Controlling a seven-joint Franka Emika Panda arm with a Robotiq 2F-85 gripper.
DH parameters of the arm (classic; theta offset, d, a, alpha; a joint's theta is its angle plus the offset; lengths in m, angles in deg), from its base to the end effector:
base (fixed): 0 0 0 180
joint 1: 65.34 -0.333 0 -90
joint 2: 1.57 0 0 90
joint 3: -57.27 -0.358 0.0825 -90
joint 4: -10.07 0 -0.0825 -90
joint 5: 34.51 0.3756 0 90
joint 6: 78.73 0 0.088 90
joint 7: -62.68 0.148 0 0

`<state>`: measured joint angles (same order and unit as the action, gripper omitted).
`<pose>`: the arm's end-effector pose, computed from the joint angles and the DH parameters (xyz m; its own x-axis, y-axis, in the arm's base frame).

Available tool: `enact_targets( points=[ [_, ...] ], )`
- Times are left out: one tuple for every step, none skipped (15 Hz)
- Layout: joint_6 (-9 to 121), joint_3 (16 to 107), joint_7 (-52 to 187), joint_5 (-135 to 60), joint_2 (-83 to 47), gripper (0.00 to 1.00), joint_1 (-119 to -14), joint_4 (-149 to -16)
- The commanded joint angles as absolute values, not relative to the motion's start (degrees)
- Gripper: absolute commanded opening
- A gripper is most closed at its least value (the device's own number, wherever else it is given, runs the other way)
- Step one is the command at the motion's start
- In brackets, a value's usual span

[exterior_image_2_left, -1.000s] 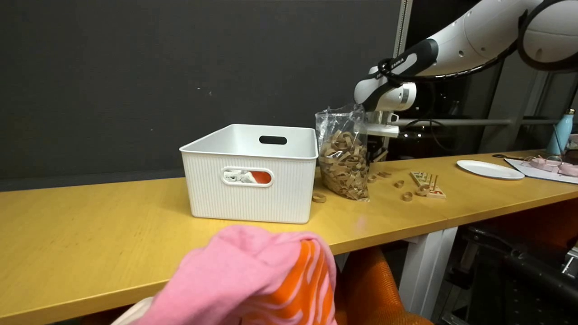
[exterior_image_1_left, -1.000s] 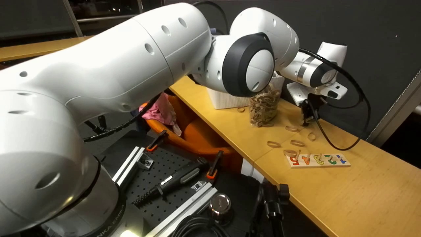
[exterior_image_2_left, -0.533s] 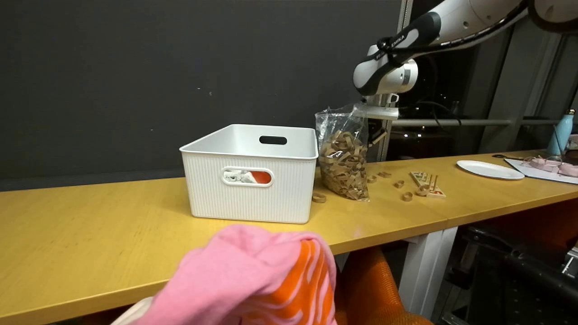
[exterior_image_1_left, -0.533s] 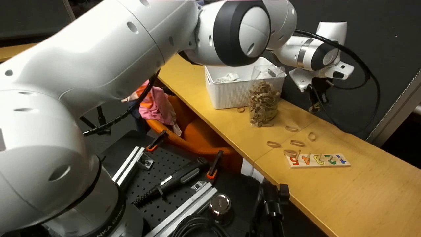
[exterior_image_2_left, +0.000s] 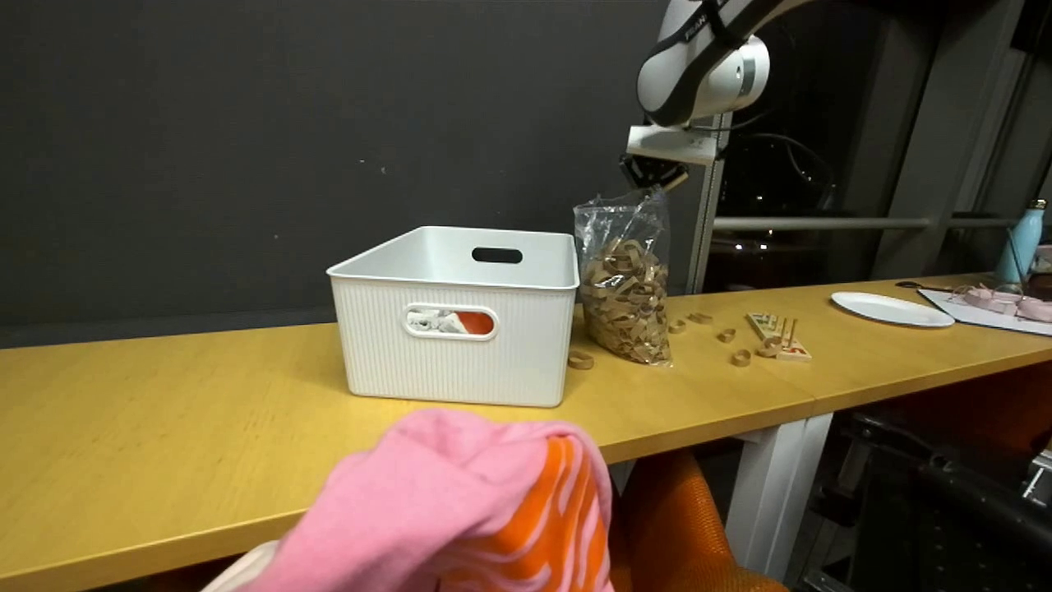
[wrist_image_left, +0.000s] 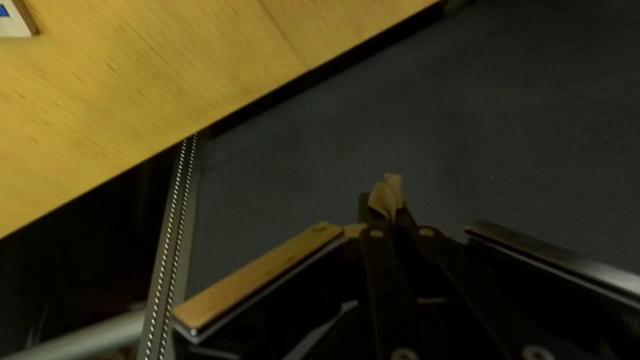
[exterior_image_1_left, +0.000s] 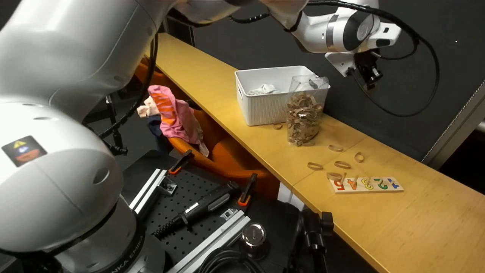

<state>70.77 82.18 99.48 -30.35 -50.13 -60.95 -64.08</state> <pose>0.7715 -0.3071 0.3230 0.4433 -0.7138 0.5422 -0.8154 -0.5723 -0.0869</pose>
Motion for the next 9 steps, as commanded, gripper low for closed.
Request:
enact_targets(
  points=[
    [80.6,87.2,101.6,-35.1,-41.1,0.01,-69.9,-78.1],
    [82.9,89.3,102.6,-36.6,-39.6,0.01,-72.9,-80.9],
    [84.7,91.4,103.9,-38.1,-38.0,0.01,-76.0,-83.8],
    [86.0,93.4,104.9,-39.6,-36.4,0.01,-79.1,-86.7],
    [86.8,95.1,105.5,-40.9,-34.5,0.01,-82.2,-89.7],
    [87.8,97.2,106.8,-42.3,-32.8,0.01,-85.6,-92.7],
    [88.0,98.6,107.2,-43.4,-30.7,0.01,-88.7,-95.6],
    [88.0,100.9,108.8,-44.7,-29.1,0.01,-92.3,-98.2],
    [88.2,103.5,110.4,-46.2,-27.6,0.01,-96.2,-100.8]
  ],
)
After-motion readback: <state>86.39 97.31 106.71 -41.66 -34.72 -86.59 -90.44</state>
